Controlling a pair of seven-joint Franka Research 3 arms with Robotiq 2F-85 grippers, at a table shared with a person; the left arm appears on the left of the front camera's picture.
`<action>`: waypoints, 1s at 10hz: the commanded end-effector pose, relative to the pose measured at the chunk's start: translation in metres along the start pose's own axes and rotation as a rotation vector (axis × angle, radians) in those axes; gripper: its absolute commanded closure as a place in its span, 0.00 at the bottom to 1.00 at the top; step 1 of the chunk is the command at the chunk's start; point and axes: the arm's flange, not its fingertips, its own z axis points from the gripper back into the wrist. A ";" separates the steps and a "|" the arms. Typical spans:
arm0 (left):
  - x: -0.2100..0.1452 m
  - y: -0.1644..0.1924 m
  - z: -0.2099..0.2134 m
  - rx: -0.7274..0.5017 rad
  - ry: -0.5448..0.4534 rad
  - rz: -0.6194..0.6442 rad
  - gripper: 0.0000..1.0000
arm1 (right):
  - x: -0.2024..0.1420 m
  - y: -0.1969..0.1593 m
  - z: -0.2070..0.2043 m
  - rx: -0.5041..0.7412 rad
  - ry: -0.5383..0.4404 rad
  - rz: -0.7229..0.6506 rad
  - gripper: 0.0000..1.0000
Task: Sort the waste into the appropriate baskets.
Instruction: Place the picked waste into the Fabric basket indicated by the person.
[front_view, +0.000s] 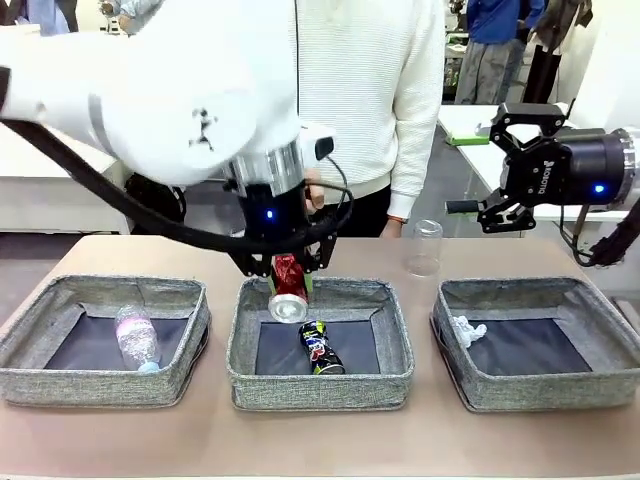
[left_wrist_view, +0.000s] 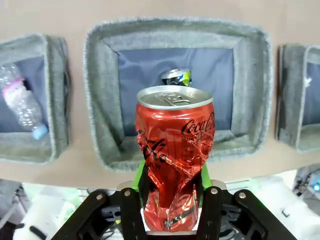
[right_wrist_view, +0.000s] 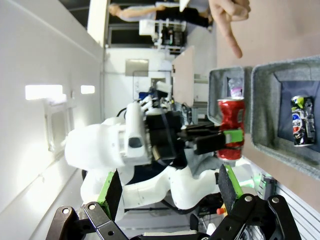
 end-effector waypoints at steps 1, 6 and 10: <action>0.019 0.006 -0.017 -0.035 0.023 0.074 0.56 | 0.001 0.003 0.000 0.001 0.005 -0.009 0.00; 0.036 0.007 -0.024 0.001 0.047 0.074 0.00 | 0.001 0.003 0.000 0.001 0.005 -0.009 0.00; 0.035 0.005 -0.022 0.001 0.040 0.092 0.00 | 0.001 0.003 0.000 0.001 0.005 -0.009 0.00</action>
